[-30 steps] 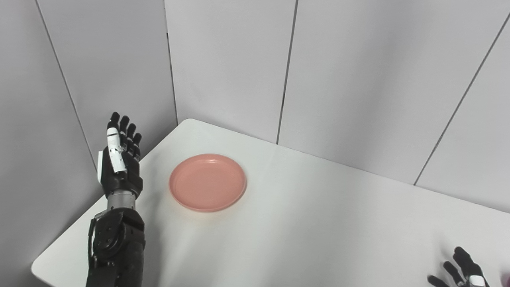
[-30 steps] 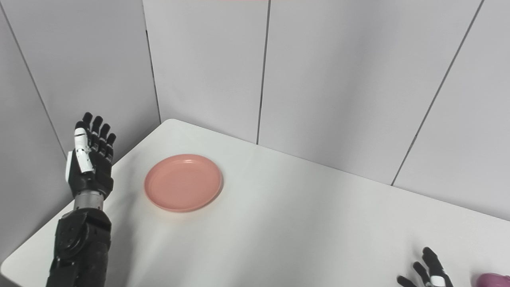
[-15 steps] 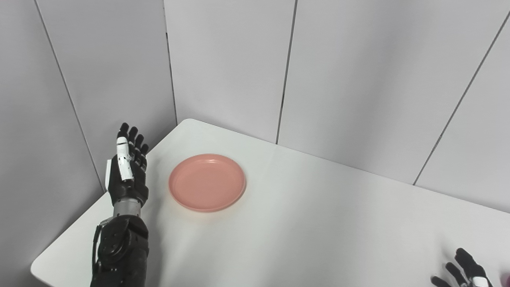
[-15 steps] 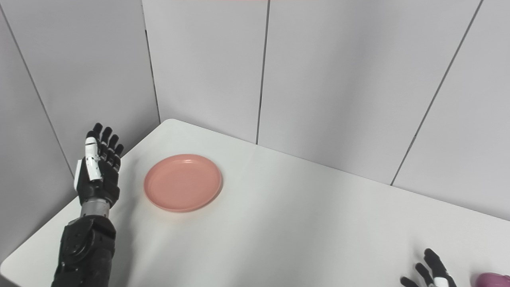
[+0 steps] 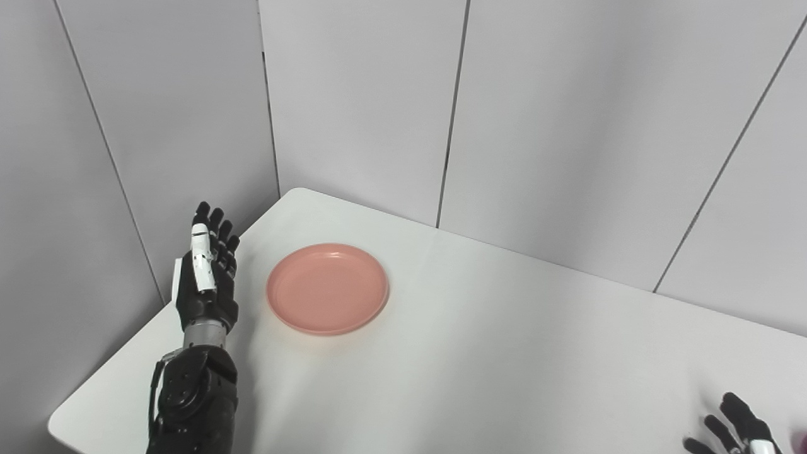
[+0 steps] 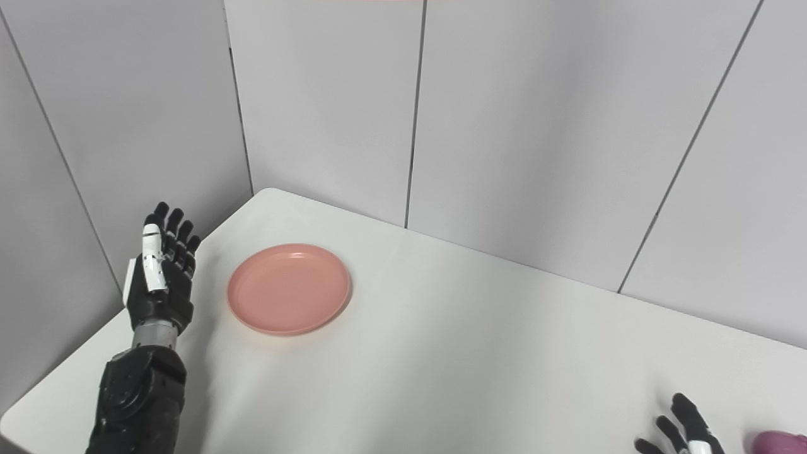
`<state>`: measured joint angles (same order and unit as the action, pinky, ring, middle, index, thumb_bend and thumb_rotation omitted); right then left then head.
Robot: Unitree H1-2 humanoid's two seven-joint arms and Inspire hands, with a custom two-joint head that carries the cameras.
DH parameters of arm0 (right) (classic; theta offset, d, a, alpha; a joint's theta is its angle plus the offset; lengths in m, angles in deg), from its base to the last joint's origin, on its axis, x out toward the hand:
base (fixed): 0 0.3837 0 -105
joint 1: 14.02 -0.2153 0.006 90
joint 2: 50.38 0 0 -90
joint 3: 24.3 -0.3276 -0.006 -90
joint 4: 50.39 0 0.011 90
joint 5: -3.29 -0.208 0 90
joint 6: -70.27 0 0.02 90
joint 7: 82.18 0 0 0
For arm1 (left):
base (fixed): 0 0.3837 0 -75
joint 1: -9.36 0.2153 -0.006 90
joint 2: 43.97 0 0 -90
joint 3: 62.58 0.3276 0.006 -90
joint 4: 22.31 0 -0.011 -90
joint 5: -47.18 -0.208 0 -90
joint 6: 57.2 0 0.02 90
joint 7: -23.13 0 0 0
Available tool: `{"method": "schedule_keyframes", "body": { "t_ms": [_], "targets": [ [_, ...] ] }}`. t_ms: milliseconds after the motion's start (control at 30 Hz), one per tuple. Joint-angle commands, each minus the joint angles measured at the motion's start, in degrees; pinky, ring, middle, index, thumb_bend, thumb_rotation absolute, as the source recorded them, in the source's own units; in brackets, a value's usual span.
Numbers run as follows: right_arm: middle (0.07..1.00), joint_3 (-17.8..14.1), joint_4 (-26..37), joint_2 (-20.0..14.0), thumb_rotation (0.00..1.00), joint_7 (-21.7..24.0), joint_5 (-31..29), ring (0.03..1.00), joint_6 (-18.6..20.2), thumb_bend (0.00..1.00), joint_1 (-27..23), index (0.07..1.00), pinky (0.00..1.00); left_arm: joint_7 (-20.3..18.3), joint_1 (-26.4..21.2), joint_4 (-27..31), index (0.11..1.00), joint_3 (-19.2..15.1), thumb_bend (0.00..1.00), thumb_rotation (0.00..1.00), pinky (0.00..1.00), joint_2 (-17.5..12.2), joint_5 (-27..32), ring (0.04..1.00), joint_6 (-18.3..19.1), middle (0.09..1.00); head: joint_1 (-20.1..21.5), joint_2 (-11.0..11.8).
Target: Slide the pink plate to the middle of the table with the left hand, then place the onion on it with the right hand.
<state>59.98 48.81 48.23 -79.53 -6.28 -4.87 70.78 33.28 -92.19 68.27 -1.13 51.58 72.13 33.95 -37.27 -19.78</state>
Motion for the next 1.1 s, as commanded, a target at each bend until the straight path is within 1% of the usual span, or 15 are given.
{"method": "schedule_keyframes", "body": {
  "t_ms": [0, 167, 267, 333, 433, 500, 567, 700, 800, 867, 1067],
  "targets": [
    [0.914, -0.3, 0.0, -0.6, 0.79, 0.3, 0.2, 0.879, -1.5, 0.87, -0.5, 0.850, 0.68, -1.1, -1.0, 0.7, 0.998, 0.2, 0.42, 1.00, 1.00, -0.9, 0.3, 1.000, -1.6, 1.000, -0.3, 0.0],
    [0.917, -0.4, 0.5, -0.4, 0.79, 0.2, -0.1, 0.883, -0.8, 0.88, -0.5, 0.853, 0.69, -0.6, -1.0, 0.3, 0.995, 0.2, 0.41, 1.00, 1.00, -0.8, -0.4, 1.000, -1.6, 1.000, -0.4, 0.0],
    [0.910, -0.6, 0.9, -0.2, 0.77, -0.1, -0.4, 0.875, -0.2, 0.88, -0.5, 0.847, 0.67, -0.4, -0.9, 0.2, 0.993, 0.2, 0.41, 1.00, 1.00, -0.6, -0.5, 1.000, -1.6, 1.000, -0.4, 0.0],
    [0.911, -0.5, 0.9, -0.4, 0.78, 0.0, -0.3, 0.876, -0.3, 0.86, -0.5, 0.844, 0.67, -0.9, -0.7, -0.2, 0.998, 0.1, 0.42, 1.00, 1.00, -0.7, -0.1, 1.000, -2.0, 1.000, -0.1, 0.1],
    [0.910, -0.4, 0.8, -0.5, 0.78, 0.0, 0.0, 0.873, -0.6, 0.86, -0.6, 0.840, 0.66, -0.9, -0.7, -0.5, 1.000, 0.1, 0.41, 1.00, 1.00, -0.4, 0.2, 1.000, -1.8, 1.000, -0.3, 0.0],
    [0.917, -0.5, 0.7, -0.5, 0.78, 0.1, -0.2, 0.884, -0.6, 0.87, -0.6, 0.849, 0.67, -0.5, -0.8, -0.7, 0.995, 0.2, 0.41, 1.00, 1.00, -0.3, -0.3, 1.000, -1.8, 1.000, -0.3, 0.0],
    [0.922, -0.6, 0.6, -0.5, 0.79, 0.1, -0.3, 0.894, -0.5, 0.87, -0.6, 0.856, 0.72, -0.4, -0.9, -1.1, 0.990, 0.2, 0.41, 1.00, 1.00, -0.3, -0.6, 1.000, -2.0, 1.000, -0.3, 0.0],
    [0.928, -0.6, 0.4, -0.4, 0.79, 0.1, -0.5, 0.902, -0.8, 0.85, -0.6, 0.864, 0.73, -0.7, -0.9, -1.3, 0.994, 0.6, 0.41, 1.00, 1.00, -0.3, -0.7, 1.000, -1.8, 1.000, -0.4, -0.2],
    [0.930, -0.3, 1.0, -0.4, 0.80, -0.1, 0.1, 0.901, -0.4, 0.85, -0.5, 0.869, 0.73, 0.0, -1.0, -1.6, 0.998, 0.8, 0.41, 1.00, 1.00, -0.3, -1.2, 1.000, -1.4, 1.000, -0.4, -0.2],
    [0.917, -0.3, 1.2, -0.2, 0.80, -0.3, 0.2, 0.890, -0.5, 0.87, -0.4, 0.853, 0.70, 0.4, -1.2, -2.0, 0.990, 0.9, 0.41, 1.00, 1.00, 0.1, -1.3, 1.000, -1.2, 1.000, -0.4, -0.2],
    [0.913, -0.2, 1.2, -0.3, 0.79, -0.2, 0.6, 0.879, -0.5, 0.91, -0.4, 0.845, 0.65, -0.2, -1.3, -3.1, 1.000, 1.5, 0.41, 1.00, 1.00, 0.2, -0.5, 1.000, -1.3, 1.000, -0.4, -0.4]
  ]
}}
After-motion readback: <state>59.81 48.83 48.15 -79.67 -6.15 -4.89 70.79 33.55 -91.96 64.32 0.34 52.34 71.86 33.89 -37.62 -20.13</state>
